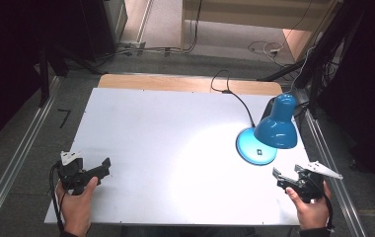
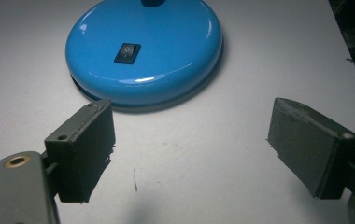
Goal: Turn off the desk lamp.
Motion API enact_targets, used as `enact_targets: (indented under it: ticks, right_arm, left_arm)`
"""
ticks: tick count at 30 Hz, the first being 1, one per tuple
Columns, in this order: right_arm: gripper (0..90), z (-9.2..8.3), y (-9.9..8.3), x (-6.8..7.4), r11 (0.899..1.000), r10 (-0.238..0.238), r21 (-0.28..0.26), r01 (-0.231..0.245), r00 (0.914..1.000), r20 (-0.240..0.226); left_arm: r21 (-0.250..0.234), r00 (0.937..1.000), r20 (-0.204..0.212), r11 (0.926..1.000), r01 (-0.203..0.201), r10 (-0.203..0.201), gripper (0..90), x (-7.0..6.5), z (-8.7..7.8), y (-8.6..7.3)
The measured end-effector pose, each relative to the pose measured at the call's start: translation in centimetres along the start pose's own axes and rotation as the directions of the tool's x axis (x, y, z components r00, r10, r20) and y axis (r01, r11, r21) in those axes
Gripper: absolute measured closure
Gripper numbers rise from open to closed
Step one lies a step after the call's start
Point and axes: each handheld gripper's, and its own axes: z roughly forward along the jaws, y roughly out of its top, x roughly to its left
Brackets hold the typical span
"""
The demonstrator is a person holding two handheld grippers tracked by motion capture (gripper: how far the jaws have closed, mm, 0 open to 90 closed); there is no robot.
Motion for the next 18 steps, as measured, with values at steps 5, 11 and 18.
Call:
enact_targets:
  ticks: [5, 11, 18]
  right_arm:
    - [13.5, 0.1, 0.0, 0.1, 1.000, -0.004, -0.005, 0.004, 1.0000, -0.001]
    - [13.7, 0.3, 0.2, 0.6, 1.000, -0.007, -0.012, 0.007, 1.0000, -0.002]
    - [13.9, 0.6, 0.4, 1.1, 1.000, -0.017, -0.018, 0.016, 0.9998, -0.007]
  left_arm:
    - [0.000, 1.0000, 0.001, 1.0000, -0.001, 0.001, 2.3, 0.0, 0.0, 0.0]
    - [-0.001, 1.0000, 0.001, 1.0000, -0.001, 0.001, 2.3, 0.0, 0.0, 0.0]
    - [-0.001, 1.0000, 0.001, 1.0000, -0.002, 0.002, 2.3, 0.0, 0.0, 0.0]
